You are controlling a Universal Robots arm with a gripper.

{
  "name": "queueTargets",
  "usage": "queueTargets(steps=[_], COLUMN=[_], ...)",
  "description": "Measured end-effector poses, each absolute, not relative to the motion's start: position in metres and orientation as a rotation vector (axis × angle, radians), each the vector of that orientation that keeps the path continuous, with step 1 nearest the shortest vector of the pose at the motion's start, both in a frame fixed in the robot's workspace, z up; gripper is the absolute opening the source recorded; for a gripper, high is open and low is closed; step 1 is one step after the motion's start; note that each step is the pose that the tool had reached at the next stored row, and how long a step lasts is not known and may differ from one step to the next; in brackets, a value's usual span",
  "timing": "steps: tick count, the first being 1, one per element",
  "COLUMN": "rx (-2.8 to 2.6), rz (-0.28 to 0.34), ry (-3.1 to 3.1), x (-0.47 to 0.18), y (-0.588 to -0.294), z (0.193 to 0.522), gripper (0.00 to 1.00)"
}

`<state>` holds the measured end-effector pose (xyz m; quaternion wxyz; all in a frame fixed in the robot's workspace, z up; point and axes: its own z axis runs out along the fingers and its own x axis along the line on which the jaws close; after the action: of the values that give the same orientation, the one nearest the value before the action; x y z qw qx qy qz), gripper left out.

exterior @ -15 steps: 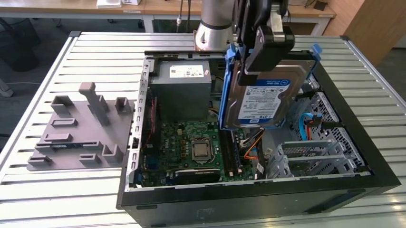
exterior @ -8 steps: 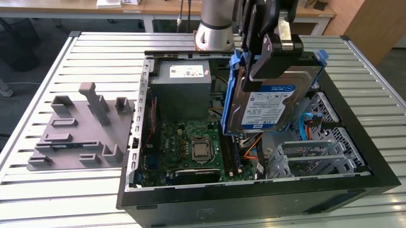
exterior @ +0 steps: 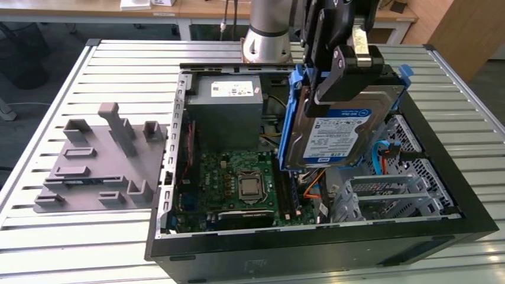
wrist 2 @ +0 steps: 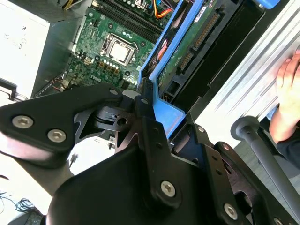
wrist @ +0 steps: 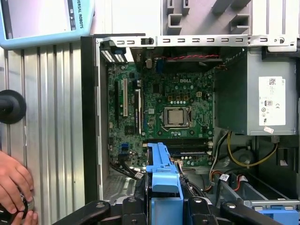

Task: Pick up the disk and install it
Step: 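Insert the disk into the insertion slot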

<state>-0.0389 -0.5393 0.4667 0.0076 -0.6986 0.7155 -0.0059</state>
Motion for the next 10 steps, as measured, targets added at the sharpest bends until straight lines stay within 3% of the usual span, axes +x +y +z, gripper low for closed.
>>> queueTargets(steps=[10], rx=[-2.186], rz=[-0.014], ry=[2.239], x=[-0.0302], y=[-0.5469], z=[0.4656], gripper=[0.36])
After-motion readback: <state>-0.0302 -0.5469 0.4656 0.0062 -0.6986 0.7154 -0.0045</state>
